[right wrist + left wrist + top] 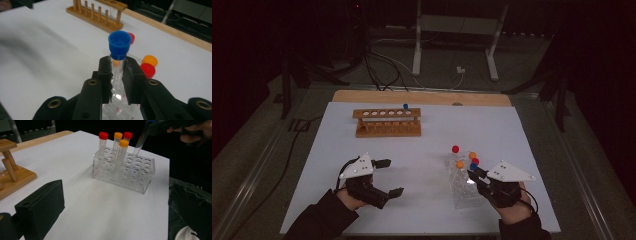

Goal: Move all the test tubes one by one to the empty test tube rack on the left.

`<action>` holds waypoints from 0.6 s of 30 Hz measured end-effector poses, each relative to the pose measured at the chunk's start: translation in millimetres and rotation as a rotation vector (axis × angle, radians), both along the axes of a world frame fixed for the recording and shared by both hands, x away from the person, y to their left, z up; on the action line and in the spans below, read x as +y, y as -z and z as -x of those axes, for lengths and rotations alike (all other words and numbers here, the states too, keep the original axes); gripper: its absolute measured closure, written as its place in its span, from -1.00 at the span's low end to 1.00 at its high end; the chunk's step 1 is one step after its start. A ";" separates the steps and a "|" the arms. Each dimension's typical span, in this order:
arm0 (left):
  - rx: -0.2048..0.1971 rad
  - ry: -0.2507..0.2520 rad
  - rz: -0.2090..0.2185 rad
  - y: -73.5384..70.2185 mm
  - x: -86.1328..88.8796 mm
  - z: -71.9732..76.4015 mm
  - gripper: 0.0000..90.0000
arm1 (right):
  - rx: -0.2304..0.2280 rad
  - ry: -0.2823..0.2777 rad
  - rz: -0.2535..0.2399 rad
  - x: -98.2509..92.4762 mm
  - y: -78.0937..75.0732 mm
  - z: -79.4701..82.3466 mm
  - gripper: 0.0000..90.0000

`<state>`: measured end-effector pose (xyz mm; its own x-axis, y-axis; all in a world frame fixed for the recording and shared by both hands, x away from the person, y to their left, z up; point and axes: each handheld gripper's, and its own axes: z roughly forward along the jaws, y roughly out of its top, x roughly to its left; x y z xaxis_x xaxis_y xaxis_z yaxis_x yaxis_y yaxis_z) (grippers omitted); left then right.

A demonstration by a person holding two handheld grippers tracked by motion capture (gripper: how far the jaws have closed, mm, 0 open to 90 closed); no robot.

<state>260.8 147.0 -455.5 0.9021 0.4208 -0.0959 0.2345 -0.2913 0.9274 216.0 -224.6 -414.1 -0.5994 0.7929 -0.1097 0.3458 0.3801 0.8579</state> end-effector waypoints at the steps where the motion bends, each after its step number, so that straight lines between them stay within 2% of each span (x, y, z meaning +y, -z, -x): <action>1: 0.000 0.004 0.002 -0.6 -0.3 0.0 -0.97 | -0.003 -0.005 -0.004 0.9 -1.7 1.8 0.71; 5: -0.003 0.023 0.005 -4.7 -3.7 2.3 -0.97 | -0.018 -0.041 -0.011 8.2 -6.7 6.7 0.71; 9: -0.008 0.048 0.010 -8.1 -8.6 5.0 -0.97 | -0.014 -0.093 -0.013 20.4 -8.2 8.4 0.71; 18: -0.007 0.095 0.031 -15.2 -17.9 6.1 -0.94 | 0.041 -0.179 0.001 51.6 6.3 3.6 0.71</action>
<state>254.7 129.2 -440.3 0.9384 0.3306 -0.1009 0.2006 -0.2831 0.9379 212.4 -173.0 -420.5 -0.7351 0.6728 -0.0830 0.3075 0.4401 0.8437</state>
